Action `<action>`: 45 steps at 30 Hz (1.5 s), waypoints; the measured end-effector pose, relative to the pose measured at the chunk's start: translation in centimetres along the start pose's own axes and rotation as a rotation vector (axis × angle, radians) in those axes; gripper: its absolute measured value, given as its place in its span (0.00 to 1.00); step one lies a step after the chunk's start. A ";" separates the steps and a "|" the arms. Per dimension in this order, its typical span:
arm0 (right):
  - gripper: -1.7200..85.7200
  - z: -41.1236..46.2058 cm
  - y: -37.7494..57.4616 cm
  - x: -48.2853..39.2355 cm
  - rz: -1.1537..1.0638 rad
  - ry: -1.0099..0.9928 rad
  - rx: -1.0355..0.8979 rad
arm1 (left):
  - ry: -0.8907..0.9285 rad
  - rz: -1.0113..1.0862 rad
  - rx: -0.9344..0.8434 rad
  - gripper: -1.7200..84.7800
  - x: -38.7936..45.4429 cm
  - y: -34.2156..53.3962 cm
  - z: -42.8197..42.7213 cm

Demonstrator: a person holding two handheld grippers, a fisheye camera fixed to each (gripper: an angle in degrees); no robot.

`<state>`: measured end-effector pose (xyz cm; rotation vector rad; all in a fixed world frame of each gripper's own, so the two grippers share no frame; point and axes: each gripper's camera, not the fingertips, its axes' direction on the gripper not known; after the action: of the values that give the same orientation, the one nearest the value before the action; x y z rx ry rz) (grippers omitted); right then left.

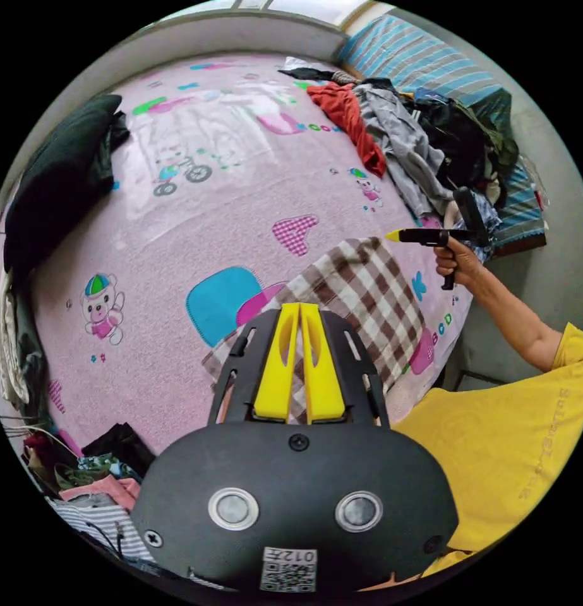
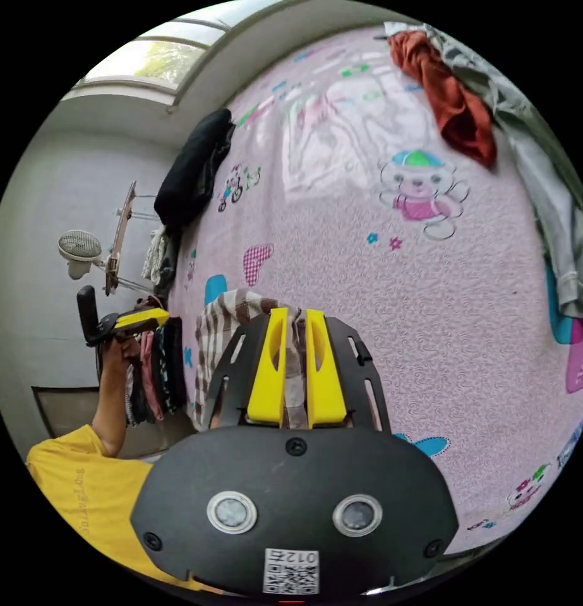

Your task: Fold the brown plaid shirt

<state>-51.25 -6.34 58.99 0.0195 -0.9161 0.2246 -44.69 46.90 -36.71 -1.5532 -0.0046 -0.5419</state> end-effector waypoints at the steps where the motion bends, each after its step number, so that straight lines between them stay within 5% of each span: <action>1: 0.05 0.2 0.5 -1.2 -0.051 -0.043 0.031 | -0.012 0.069 0.001 0.02 2.8 -0.9 0.9; 8: 0.02 9.3 0.9 -3.7 -0.095 0.140 -0.145 | -0.301 0.067 -0.222 0.02 6.9 -1.9 8.7; 18: 0.02 3.9 5.6 -6.1 -0.165 0.031 -0.038 | -0.232 0.013 -0.021 0.03 9.0 9.3 -1.7; 24: 0.02 4.9 13.1 -6.1 -0.179 0.006 -0.163 | -0.225 0.129 -0.214 0.02 15.5 18.7 0.2; 30: 0.02 9.1 14.7 -4.4 -0.088 0.179 -0.200 | -0.155 -0.169 -0.300 0.03 12.2 30.8 0.6; 33: 0.02 9.5 15.1 -5.6 -0.132 0.240 -0.205 | -0.265 -0.252 -0.372 0.03 11.6 35.5 -1.3; 40: 0.02 6.4 18.2 -11.1 -0.280 0.212 -0.048 | -0.238 -0.269 -0.034 0.03 15.3 36.6 -6.3; 45: 0.02 10.3 20.6 -13.7 -0.378 0.212 -0.179 | -0.269 -0.113 -0.067 0.03 18.8 32.0 -3.1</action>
<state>-71.50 10.15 52.88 0.0031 -0.7020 -0.2035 -18.49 35.49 -60.59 -1.6885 -0.2843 -0.4212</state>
